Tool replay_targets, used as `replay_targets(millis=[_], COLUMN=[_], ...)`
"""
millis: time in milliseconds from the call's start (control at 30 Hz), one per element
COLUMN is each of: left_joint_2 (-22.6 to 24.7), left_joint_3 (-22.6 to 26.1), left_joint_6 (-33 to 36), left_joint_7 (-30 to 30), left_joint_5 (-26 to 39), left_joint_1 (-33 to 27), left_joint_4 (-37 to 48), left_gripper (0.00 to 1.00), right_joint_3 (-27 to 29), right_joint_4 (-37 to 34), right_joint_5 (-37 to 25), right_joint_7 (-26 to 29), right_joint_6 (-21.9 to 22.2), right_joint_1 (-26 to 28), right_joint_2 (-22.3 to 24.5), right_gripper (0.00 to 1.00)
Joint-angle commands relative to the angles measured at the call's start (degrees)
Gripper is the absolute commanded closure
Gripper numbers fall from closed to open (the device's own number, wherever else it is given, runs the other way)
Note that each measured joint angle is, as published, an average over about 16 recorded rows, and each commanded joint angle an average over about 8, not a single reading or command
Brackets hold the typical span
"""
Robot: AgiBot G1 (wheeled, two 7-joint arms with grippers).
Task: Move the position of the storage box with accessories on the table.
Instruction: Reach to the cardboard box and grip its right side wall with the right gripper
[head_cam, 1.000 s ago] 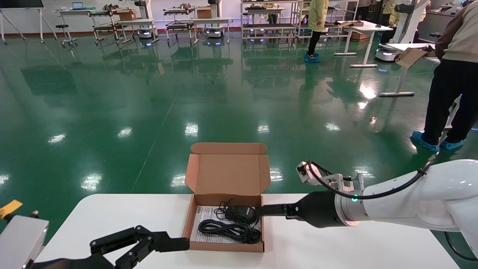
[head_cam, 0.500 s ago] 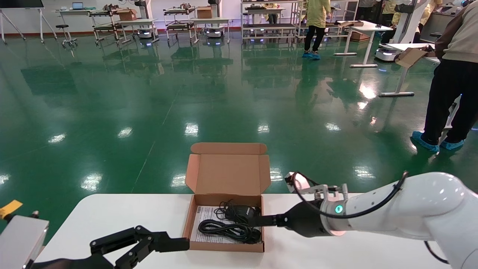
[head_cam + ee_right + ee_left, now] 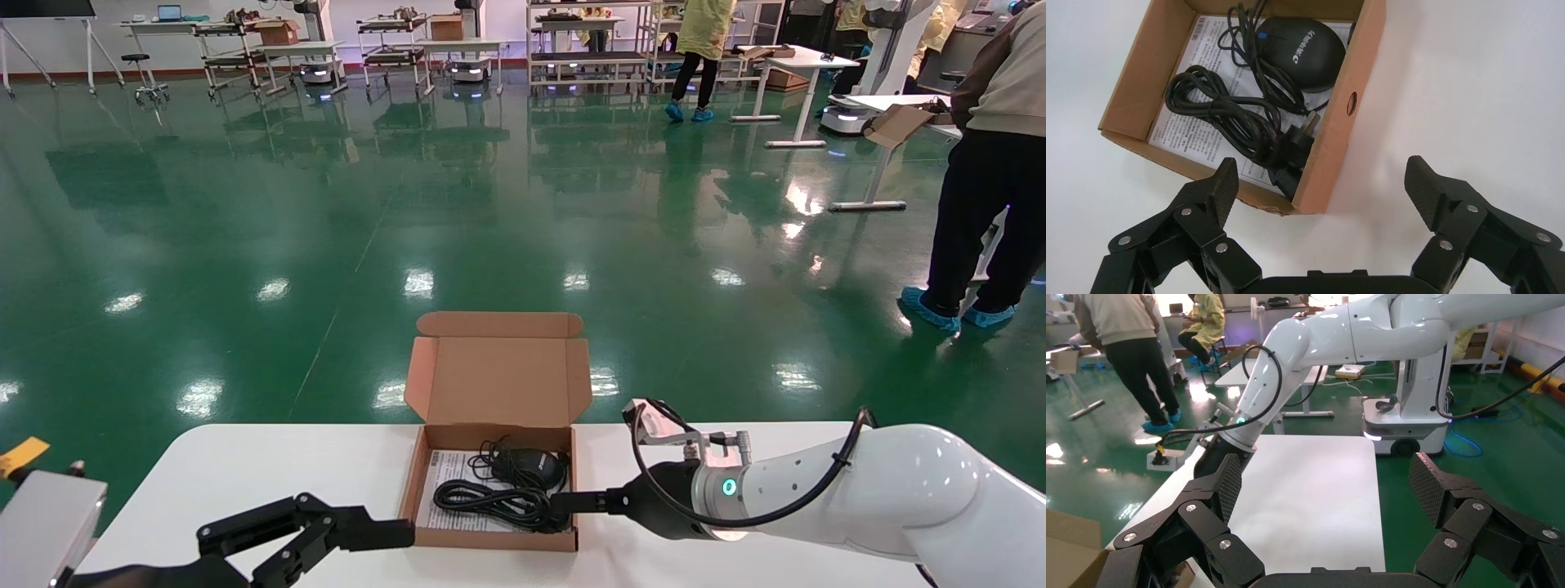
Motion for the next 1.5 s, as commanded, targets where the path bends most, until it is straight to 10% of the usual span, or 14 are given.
replay_targets(millis=[33, 167, 333, 467, 1500], left_joint_2=[0.0, -0.01, -0.01, -0.02, -0.06], left_joint_3=[0.01, 0.02, 0.04, 0.05, 0.15], left_joint_6=[0.0, -0.01, -0.02, -0.02, -0.06], left_joint_7=[0.0, 0.01, 0.02, 0.02, 0.07], left_joint_5=[0.0, -0.01, -0.02, -0.03, -0.1], left_joint_1=[0.0, 0.0, -0.01, -0.01, -0.03], left_joint_4=[0.0, 0.0, 0.0, 0.0, 0.0], left_gripper=[0.0, 0.0, 0.0, 0.0, 0.0], right_joint_3=[-0.21, -0.45, -0.64, -0.67, -2.33], right_joint_4=[0.51, 0.88, 1.11, 1.42, 1.48], right_joint_5=[-0.2, -0.39, -0.39, -0.15, 2.84], right_joint_7=[0.52, 0.72, 0.7, 0.38, -2.25], right_joint_6=[0.61, 1.79, 3.22, 4.55, 10.49], right_joint_1=[-0.48, -1.42, -2.27, -2.71, -4.86], right_joint_2=[0.14, 0.12, -0.13, -0.35, -0.86], right_gripper=[0.0, 0.18, 0.77, 1.0, 1.0])
